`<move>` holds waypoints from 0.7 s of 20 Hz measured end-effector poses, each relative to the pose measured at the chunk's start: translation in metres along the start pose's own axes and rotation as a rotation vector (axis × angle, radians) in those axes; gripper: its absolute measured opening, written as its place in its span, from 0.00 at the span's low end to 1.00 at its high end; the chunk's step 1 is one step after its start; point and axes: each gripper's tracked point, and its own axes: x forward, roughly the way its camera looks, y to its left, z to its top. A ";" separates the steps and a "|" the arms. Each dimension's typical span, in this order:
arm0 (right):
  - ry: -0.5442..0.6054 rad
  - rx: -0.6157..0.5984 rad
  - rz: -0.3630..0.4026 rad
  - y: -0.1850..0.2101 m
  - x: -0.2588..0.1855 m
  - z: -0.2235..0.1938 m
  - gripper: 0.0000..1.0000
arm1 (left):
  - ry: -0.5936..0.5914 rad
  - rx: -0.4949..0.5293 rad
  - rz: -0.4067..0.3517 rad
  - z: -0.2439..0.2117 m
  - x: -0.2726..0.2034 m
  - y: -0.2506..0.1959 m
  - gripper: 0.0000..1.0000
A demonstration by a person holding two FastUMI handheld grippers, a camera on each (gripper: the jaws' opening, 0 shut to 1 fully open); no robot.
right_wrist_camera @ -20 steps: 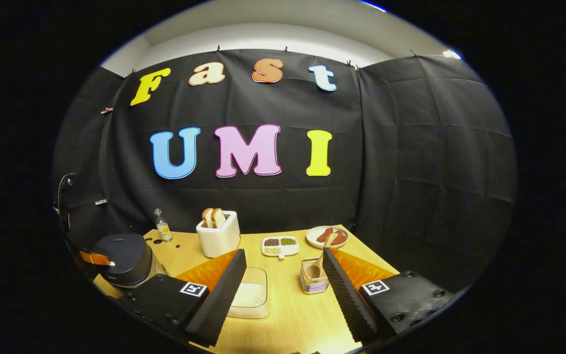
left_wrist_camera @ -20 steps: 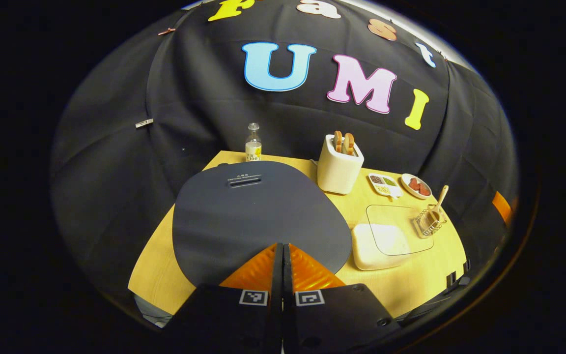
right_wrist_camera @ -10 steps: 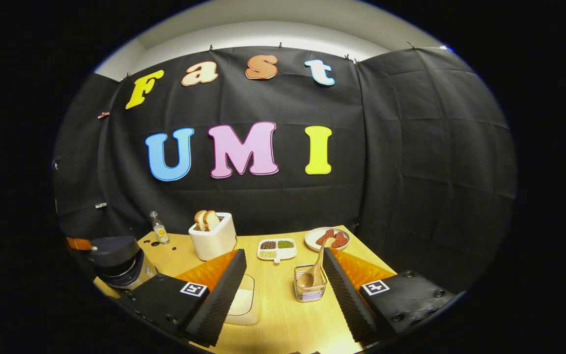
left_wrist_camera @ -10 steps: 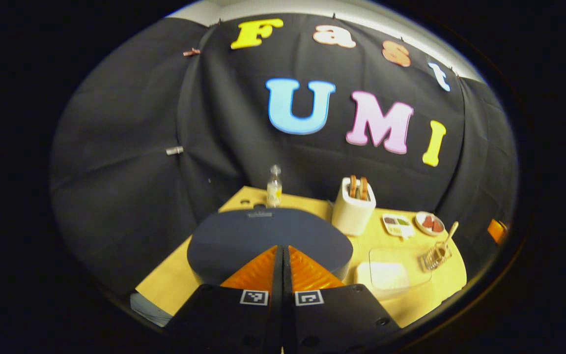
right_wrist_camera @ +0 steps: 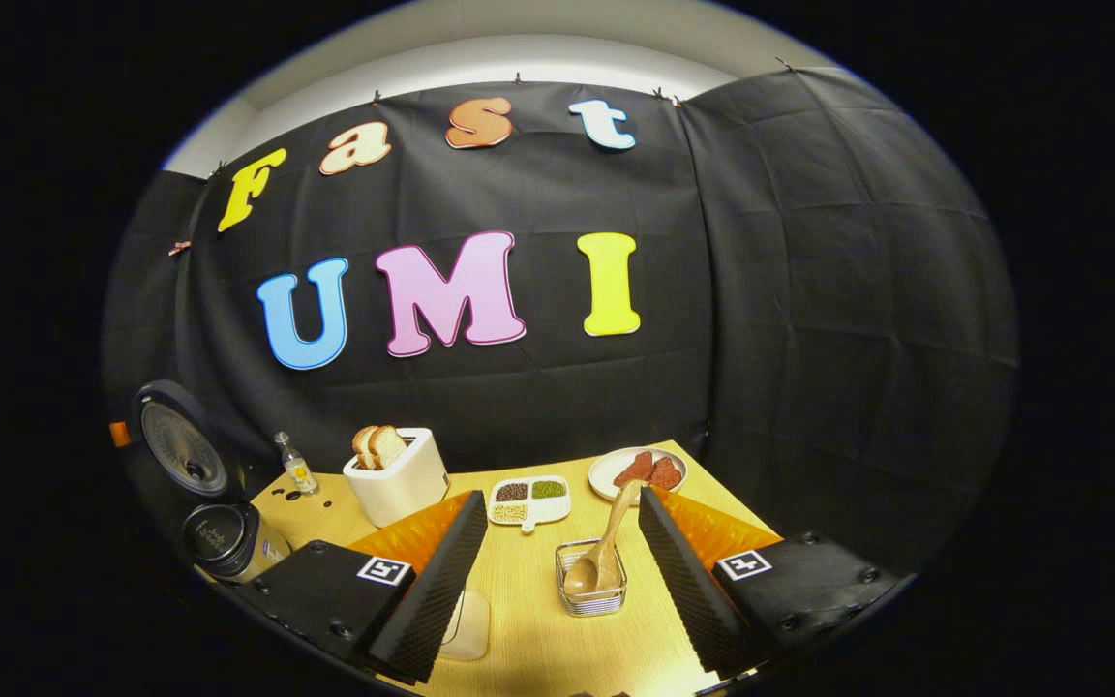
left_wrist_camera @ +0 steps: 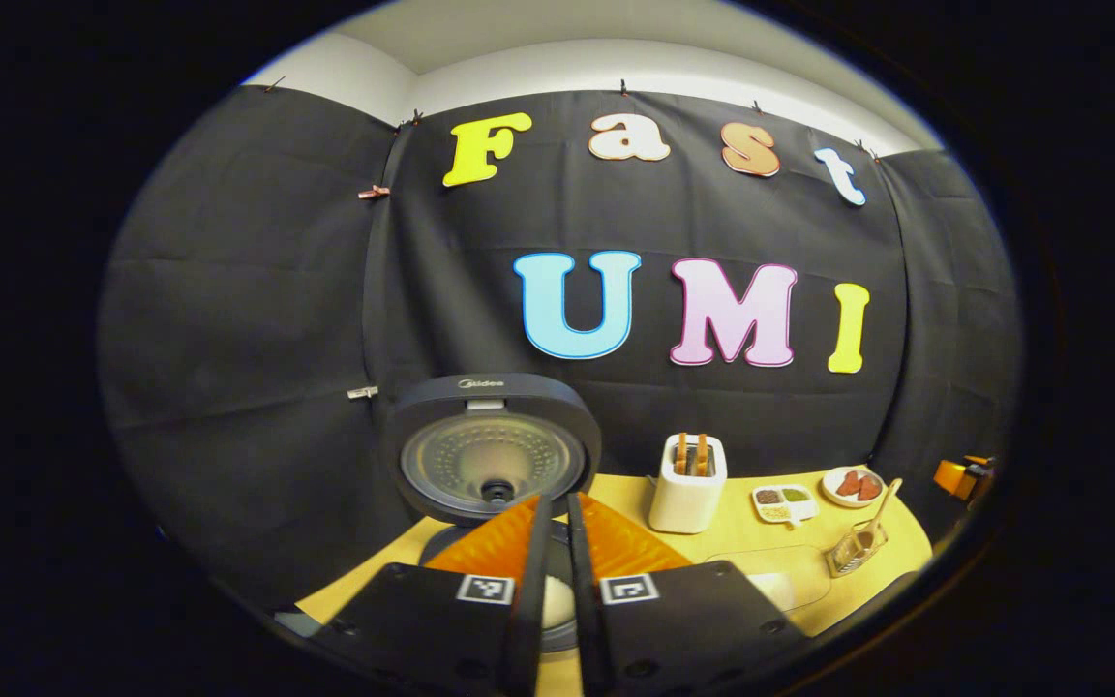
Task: Close the left gripper, press the button to open the rice cooker; take a wooden spoon from the chopstick holder with the right hand, scoop a spoonful of rice and pour it into the rice cooker, then put the wooden spoon back into the chopstick holder.
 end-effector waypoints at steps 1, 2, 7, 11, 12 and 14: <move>0.016 0.003 -0.003 -0.005 0.007 -0.004 0.99 | 0.007 -0.012 -0.009 -0.003 -0.002 -0.009 0.38; 0.034 0.007 -0.005 -0.011 0.014 -0.009 0.99 | 0.016 -0.017 -0.006 -0.008 -0.002 -0.014 0.58; 0.122 0.054 0.001 -0.031 0.056 -0.036 0.99 | 0.060 -0.020 0.024 -0.021 -0.005 -0.044 0.97; 0.216 0.098 0.025 -0.041 0.090 -0.060 0.98 | 0.110 -0.021 0.067 -0.039 -0.011 -0.064 0.96; 0.236 0.107 0.029 -0.043 0.099 -0.067 0.99 | 0.123 -0.021 0.078 -0.043 -0.014 -0.068 0.97; 0.267 0.127 0.041 -0.048 0.116 -0.077 0.99 | 0.144 -0.021 0.097 -0.051 -0.019 -0.075 0.97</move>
